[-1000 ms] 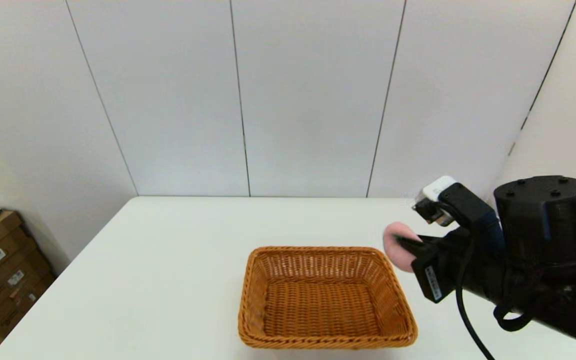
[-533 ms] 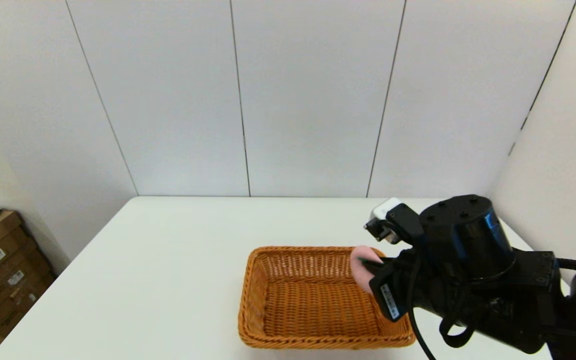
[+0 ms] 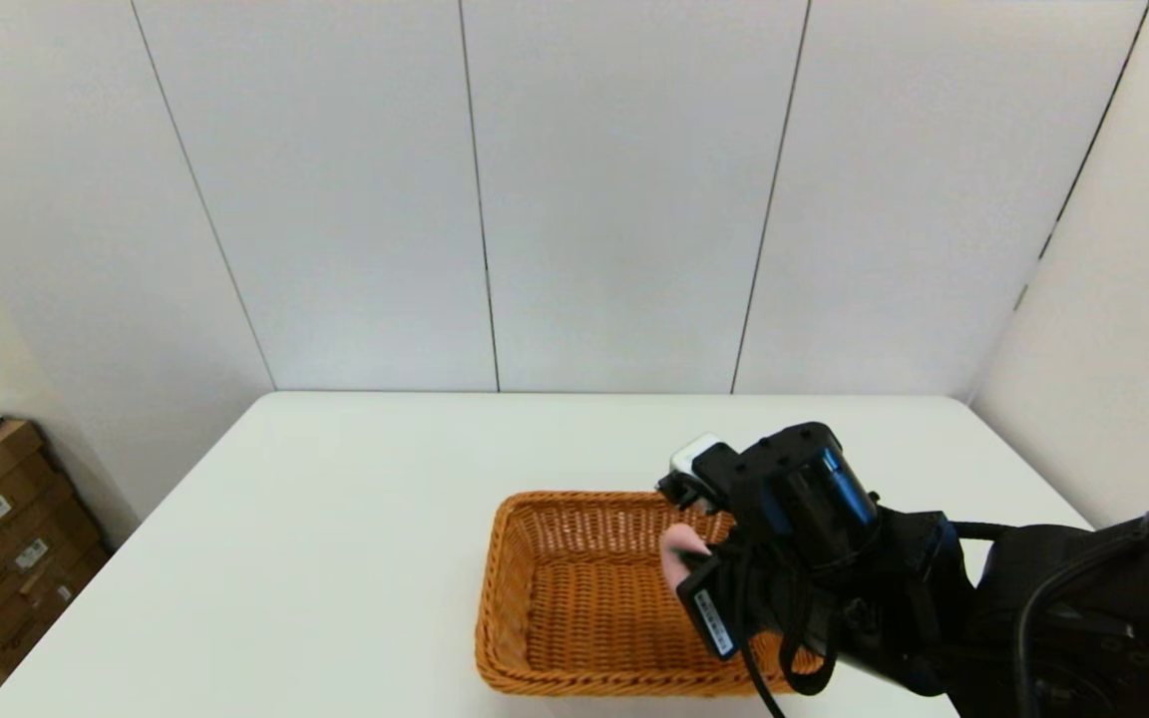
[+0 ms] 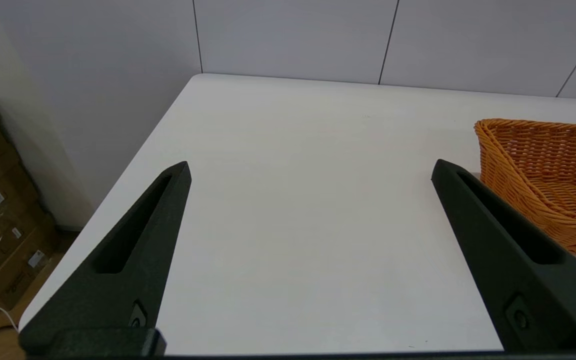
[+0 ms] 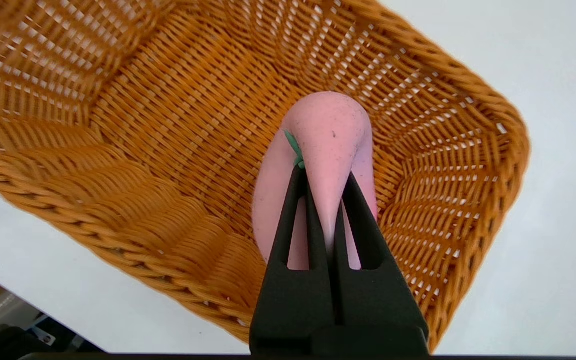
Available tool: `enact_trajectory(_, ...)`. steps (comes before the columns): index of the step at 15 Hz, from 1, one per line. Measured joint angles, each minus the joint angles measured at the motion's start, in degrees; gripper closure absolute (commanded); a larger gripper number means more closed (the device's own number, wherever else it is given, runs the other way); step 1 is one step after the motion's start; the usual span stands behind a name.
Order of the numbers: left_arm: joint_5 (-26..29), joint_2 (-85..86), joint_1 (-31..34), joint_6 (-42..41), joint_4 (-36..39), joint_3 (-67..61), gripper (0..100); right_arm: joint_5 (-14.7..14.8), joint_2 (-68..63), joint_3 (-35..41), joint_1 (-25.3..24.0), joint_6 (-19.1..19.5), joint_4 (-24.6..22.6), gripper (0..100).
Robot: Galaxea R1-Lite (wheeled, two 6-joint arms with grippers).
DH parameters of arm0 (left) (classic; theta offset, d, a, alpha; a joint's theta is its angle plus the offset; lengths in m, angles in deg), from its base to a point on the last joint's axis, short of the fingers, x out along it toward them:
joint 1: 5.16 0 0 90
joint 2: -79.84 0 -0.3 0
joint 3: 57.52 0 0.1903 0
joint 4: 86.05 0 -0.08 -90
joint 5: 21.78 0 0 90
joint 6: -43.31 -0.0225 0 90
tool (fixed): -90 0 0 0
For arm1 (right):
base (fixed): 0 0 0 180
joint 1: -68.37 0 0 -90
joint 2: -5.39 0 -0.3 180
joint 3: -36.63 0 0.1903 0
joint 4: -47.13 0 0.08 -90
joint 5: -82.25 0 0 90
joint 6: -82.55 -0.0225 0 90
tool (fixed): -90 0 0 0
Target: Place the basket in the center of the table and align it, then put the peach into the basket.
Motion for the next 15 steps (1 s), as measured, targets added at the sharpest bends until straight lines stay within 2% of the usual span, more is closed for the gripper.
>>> enact_trajectory(1,0.0,0.0,0.0,0.0,0.0,0.0,0,0.0,-0.5,-0.3,0.0,0.2,0.5,0)
enact_trajectory(5,0.0,0.0,0.0,0.0,0.0,0.0,0,0.0,-1.4,-1.4,0.2,0.0,2.4,0)
enact_trajectory(9,0.0,0.0,0.0,0.0,0.0,0.0,0,-0.6,-0.2,-3.8,0.9,-1.8,1.0,0)
enact_trajectory(12,0.0,0.0,0.0,0.1,0.0,0.0,0,-1.0,3.0,-4.8,3.0,-5.1,1.0,0)
enact_trajectory(15,0.0,0.0,0.0,0.1,0.0,0.0,0,-1.0,10.8,-4.6,6.4,-5.9,1.6,0)
